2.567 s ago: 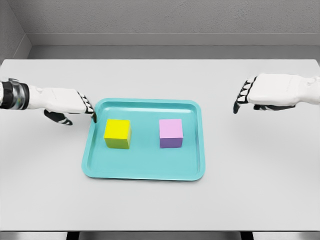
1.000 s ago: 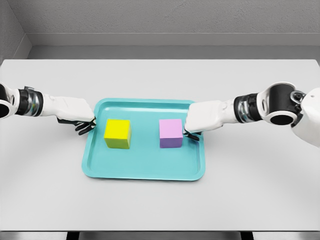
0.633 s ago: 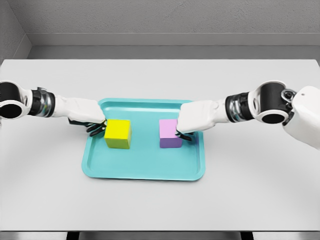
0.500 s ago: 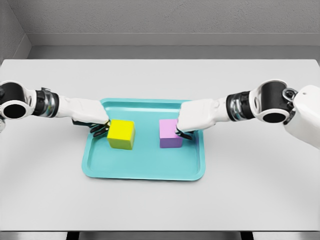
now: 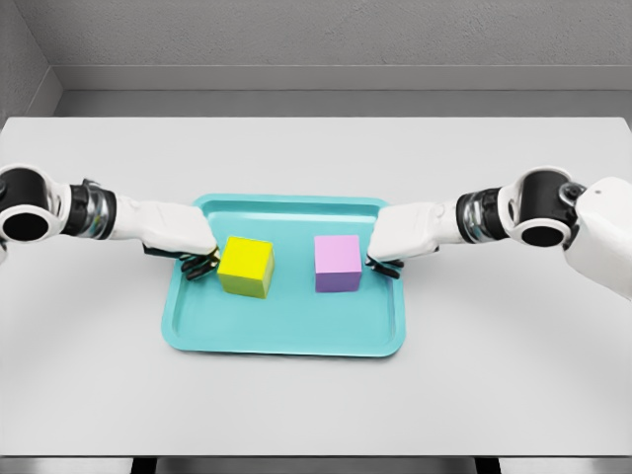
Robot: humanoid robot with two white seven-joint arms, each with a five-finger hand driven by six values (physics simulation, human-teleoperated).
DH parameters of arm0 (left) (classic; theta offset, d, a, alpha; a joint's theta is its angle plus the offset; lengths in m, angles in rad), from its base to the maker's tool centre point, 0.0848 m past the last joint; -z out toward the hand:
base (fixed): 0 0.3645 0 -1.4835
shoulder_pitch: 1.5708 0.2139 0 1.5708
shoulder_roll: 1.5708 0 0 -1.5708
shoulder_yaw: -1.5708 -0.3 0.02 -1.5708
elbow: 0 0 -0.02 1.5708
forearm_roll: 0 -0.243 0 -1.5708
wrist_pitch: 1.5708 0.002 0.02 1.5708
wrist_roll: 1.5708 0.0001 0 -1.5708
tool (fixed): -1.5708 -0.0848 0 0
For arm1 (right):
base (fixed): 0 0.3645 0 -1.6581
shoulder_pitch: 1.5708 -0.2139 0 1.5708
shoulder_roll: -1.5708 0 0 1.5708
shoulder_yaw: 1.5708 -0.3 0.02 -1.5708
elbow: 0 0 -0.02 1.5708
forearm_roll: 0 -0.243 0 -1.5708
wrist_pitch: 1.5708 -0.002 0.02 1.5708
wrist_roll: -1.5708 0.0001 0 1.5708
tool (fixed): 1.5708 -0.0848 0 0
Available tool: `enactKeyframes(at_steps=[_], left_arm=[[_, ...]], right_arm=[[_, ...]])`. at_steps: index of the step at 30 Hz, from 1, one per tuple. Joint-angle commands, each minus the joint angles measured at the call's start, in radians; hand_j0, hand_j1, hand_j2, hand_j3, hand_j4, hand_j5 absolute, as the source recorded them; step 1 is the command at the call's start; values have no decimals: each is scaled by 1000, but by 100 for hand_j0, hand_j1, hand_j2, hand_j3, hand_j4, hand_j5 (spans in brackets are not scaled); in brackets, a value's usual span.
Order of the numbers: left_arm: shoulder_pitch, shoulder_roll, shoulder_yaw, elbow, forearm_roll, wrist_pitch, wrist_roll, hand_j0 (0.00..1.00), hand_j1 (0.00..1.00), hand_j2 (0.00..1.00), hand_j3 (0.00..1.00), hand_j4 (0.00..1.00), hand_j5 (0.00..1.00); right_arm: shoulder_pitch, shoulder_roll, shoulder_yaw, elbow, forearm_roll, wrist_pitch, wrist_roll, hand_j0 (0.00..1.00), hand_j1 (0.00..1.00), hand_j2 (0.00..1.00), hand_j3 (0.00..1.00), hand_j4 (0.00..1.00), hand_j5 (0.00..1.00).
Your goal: Push two cubes
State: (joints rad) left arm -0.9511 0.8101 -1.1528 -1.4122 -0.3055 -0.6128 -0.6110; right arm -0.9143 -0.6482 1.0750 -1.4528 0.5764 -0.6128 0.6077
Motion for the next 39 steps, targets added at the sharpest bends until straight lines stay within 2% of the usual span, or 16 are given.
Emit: enactKeyframes(at_steps=[1,11,14,28,33,34,36,38,39], left_arm=[[0,21,-28,-62,9,2,0,13,13,13,13,13,13],[0,20,-42,-65,11,2,0,13,13,13,13,13,13],[-3,17,-39,-64,17,2,0,13,13,13,13,13,13],[-25,-17,-27,-53,11,2,0,13,13,13,13,13,13],[-28,-31,-12,-48,9,2,0,13,13,13,13,13,13],[-28,-32,-12,-37,9,2,0,13,13,13,13,13,13],[-34,-38,-12,-21,9,2,0,13,13,13,13,13,13],[-35,-38,-12,-19,9,2,0,13,13,13,13,13,13],[-35,-38,-12,-21,9,2,0,13,13,13,13,13,13]], right_arm=[[0,35,11,17,-3,2,3,23,23,23,23,23,23],[-28,88,23,19,19,2,3,23,23,23,23,23,23],[-44,79,9,72,17,2,3,23,23,23,23,23,23],[-74,131,9,94,16,2,3,23,23,23,23,23,23],[-87,139,8,129,16,2,3,23,23,23,23,23,23],[-94,139,0,147,14,2,3,23,23,23,23,23,23],[-84,125,-127,170,11,2,3,23,23,23,23,23,23],[-81,64,-208,172,8,2,3,23,23,23,23,23,23],[-77,10,-263,175,2,2,3,23,23,23,23,23,23]])
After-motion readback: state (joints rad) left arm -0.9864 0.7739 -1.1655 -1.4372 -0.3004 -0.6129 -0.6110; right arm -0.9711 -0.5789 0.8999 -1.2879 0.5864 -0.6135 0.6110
